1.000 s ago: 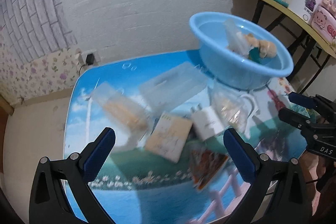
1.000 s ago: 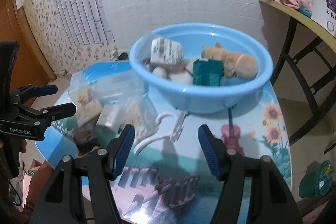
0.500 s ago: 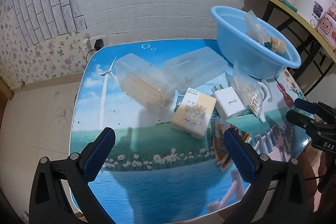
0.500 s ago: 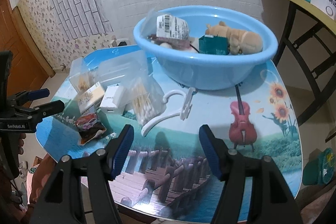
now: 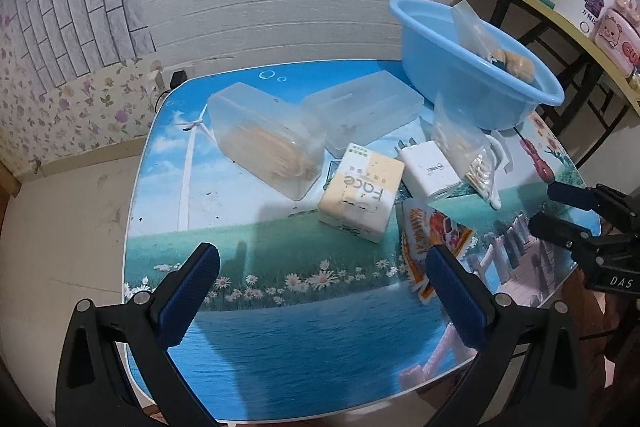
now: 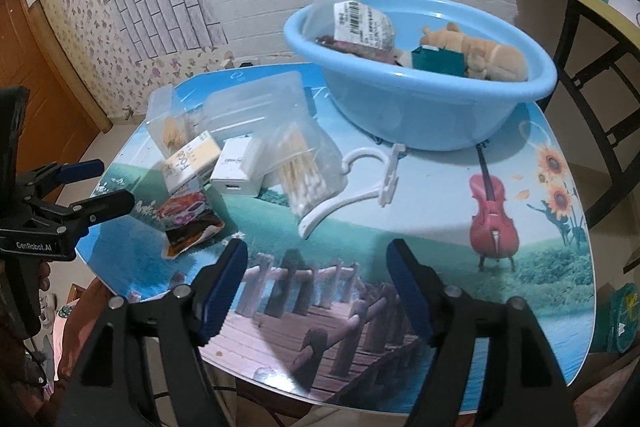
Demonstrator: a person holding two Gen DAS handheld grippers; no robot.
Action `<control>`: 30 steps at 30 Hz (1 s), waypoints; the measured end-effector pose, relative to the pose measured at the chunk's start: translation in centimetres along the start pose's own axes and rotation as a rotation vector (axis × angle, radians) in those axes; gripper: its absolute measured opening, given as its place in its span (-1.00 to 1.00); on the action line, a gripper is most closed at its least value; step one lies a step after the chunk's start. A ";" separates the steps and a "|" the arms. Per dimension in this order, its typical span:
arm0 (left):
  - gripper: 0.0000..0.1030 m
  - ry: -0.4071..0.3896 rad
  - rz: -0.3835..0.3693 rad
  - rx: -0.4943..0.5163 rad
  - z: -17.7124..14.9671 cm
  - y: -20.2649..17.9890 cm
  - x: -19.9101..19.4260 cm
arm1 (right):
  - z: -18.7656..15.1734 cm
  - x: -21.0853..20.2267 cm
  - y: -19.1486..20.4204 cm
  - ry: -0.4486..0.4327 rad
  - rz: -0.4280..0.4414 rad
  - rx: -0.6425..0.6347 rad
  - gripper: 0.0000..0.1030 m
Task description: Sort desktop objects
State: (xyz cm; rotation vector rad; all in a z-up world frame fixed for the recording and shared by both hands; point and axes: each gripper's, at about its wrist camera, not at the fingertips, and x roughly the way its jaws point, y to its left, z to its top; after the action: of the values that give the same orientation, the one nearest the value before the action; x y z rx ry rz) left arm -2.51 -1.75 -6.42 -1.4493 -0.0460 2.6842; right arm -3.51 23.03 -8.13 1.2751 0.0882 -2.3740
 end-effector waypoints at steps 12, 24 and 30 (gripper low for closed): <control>1.00 -0.003 0.016 -0.016 -0.3 0.6 0.2 | -0.2 0.3 0.3 0.010 -0.005 -0.003 0.41; 1.00 -0.003 0.022 -0.027 -0.6 1.5 0.3 | -0.4 0.0 0.0 -0.025 0.000 0.007 0.41; 1.00 0.019 0.012 -0.035 -1.2 1.7 0.8 | -0.6 0.2 0.2 -0.020 0.007 0.005 0.41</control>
State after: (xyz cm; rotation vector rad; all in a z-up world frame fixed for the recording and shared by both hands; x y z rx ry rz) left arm -2.07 -3.39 -7.82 -1.4889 -0.0835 2.6926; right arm -3.07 22.97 -8.63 1.2509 0.0716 -2.3818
